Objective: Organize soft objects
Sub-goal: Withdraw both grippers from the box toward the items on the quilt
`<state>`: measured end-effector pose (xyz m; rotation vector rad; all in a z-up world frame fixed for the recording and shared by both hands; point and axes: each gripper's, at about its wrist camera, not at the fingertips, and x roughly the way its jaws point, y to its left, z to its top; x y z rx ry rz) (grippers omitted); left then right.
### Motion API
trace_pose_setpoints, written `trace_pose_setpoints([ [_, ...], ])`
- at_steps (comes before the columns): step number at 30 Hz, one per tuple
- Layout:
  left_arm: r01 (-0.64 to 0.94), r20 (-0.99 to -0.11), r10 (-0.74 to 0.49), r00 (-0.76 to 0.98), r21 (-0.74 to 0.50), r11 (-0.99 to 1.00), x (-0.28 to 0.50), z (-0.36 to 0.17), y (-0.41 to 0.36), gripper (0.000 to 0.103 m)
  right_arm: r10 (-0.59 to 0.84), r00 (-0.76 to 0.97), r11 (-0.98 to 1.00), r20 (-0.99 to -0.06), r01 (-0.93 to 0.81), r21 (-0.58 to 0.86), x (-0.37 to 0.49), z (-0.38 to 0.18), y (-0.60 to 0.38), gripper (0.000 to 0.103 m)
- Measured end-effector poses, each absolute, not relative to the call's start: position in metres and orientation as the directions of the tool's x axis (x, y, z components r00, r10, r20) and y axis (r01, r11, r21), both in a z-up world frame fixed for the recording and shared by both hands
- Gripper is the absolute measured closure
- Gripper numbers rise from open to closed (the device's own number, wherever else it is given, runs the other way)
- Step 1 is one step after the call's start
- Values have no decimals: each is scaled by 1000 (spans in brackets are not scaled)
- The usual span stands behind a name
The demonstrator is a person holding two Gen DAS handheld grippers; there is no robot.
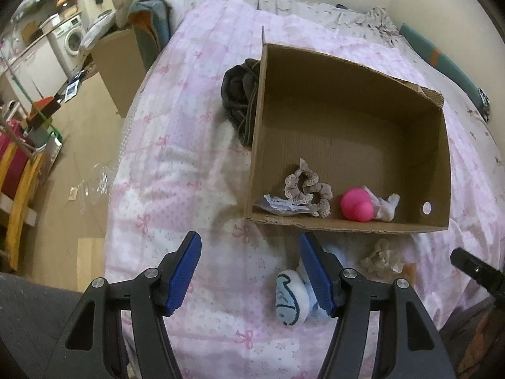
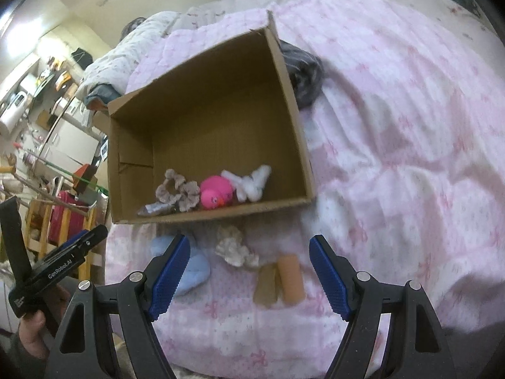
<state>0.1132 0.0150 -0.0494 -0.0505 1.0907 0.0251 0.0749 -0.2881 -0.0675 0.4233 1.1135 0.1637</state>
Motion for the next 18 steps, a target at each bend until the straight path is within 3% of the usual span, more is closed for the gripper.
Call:
trace_pose_setpoints([
  [5, -59, -907, -7, 421, -34, 998, 111, -60, 19, 41, 345, 413, 902, -843, 104, 419, 70, -74, -286, 21],
  [14, -80, -957, -176, 229, -199, 977, 117, -105, 16, 41, 330, 327, 906, -886, 152, 394, 78, -95, -274, 21],
  [18, -88, -962, -218, 163, -235, 968, 120, -131, -5, 31, 337, 330, 903, -882, 153, 402, 81, -95, -273, 21],
])
